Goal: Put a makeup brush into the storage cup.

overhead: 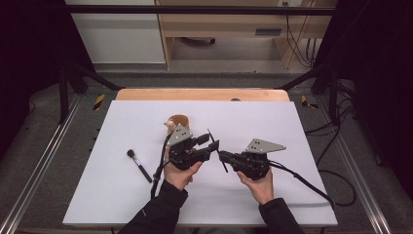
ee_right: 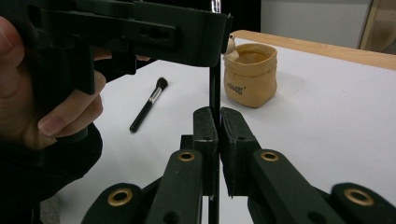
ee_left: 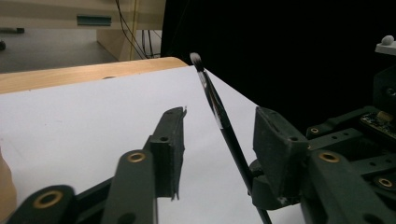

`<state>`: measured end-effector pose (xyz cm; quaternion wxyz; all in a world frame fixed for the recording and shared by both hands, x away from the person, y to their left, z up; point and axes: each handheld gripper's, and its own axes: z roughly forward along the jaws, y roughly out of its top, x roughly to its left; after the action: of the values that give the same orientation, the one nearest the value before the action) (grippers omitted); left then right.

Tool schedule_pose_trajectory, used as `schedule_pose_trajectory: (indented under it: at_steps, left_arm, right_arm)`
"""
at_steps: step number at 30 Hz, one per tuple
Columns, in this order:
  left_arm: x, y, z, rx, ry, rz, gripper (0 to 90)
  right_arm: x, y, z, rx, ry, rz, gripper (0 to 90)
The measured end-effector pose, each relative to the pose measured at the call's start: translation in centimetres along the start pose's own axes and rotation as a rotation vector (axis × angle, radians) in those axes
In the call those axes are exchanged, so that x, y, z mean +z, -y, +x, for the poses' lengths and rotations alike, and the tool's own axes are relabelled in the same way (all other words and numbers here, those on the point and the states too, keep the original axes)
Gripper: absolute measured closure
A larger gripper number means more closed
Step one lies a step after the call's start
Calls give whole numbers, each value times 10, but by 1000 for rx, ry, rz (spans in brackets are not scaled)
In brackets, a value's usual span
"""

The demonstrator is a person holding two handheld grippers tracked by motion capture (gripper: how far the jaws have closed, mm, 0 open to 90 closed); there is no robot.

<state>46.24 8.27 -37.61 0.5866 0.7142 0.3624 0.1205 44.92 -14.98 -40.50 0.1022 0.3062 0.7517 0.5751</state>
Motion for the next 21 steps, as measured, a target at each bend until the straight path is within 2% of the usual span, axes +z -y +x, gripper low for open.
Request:
schedule_pose_trajectory:
  at_steps: [9, 13, 21]
  left_arm:
    - [2, 2, -2, -18, -3, -4, 678]
    - [2, 3, -3, -40, 0, -7, 747]
    - [2, 3, -5, -66, 29, -22, 806]
  right_arm:
    - [0, 0, 0, 1, -6, 0, 858]
    - [1, 0, 1, 3, -11, 0, 858]
    - [2, 1, 2, 0, -11, -1, 858]
